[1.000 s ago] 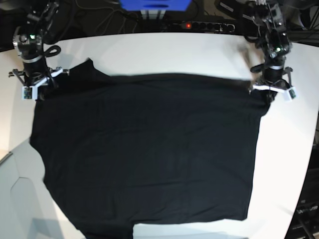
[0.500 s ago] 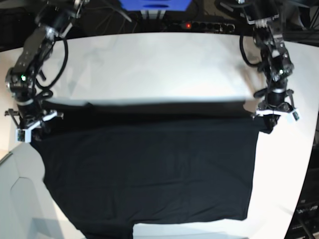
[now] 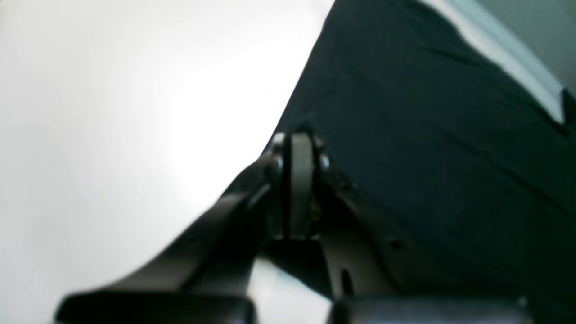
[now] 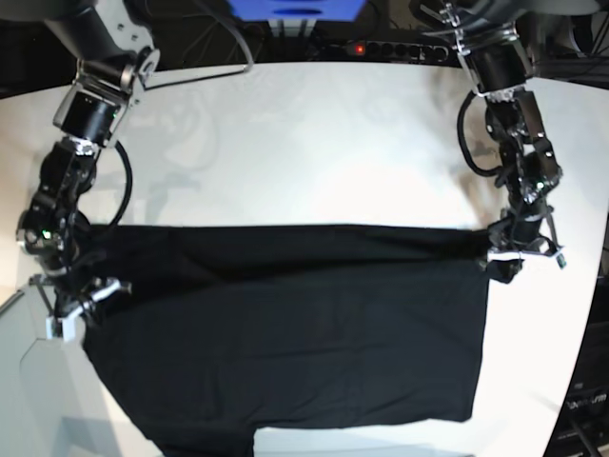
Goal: Fold the T-shirt properly
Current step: 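Lift the shoulder corners with both grippers and pull them toward the robot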
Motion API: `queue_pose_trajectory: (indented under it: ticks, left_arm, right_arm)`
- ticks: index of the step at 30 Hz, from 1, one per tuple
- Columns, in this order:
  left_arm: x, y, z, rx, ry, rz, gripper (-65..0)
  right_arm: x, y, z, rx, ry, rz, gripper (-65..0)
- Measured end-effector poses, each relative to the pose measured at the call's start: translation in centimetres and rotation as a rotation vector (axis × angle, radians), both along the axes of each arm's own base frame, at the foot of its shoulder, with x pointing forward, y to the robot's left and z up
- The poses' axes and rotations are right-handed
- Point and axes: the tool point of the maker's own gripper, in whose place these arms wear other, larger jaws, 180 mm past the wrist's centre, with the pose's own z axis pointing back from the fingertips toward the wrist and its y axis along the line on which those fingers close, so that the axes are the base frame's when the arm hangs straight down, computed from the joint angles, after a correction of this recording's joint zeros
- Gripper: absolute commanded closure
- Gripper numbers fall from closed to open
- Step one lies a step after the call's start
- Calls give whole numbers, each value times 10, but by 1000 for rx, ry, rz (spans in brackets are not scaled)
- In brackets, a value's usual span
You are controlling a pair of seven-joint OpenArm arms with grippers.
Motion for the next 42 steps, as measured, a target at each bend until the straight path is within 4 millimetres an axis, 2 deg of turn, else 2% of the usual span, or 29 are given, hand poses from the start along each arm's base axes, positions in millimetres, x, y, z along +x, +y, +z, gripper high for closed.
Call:
queue_pose_trajectory:
  ticks: [3, 8, 11, 21, 25, 27, 28, 31, 33, 36, 39, 42]
  left_arm:
    - [5, -10, -1, -2, 2, -27, -1]
    - [13, -13, 3, 83, 16, -54, -1]
    - [16, -12, 2, 87, 15, -48, -1]
    - [23, -5, -9, 64, 47, -27, -1]
    - [30, -6, -10, 53, 48, -28, -8]
    - [31, -6, -15, 42, 64, -27, -43]
    - [30, -6, -16, 40, 69, -27, -84]
    - [29, -6, -19, 39, 77, -27, -250]
    - [28, -5, -19, 42, 77, -25, -342]
    - [27, -6, -15, 46, 64, -27, -412]
    - [19, -6, -8, 68, 43, -39, -410]
    - [2, -3, -24, 75, 85, -32, -408]
  right_arm:
    - [10, 2, -8, 35, 14, -1, 0]
    - [20, 1, -27, 36, 55, 21, 0]
    - [26, 10, -32, 35, 51, 54, 0]
    - [27, 15, -40, 51, 42, 63, 0]
    - [31, 15, -36, 47, 37, 63, -15]
    - [33, 15, -33, 50, 29, 63, -86]
    - [33, 15, -32, 50, 27, 62, -139]
    - [30, 7, -34, 35, 37, 55, -318]
    - [30, 4, -33, 30, 35, 52, -402]
    - [30, 3, -31, 33, 30, 50, -435]
    - [27, 2, -21, 12, -3, 52, -435]
    - [12, 3, -16, -29, -23, 60, -410]
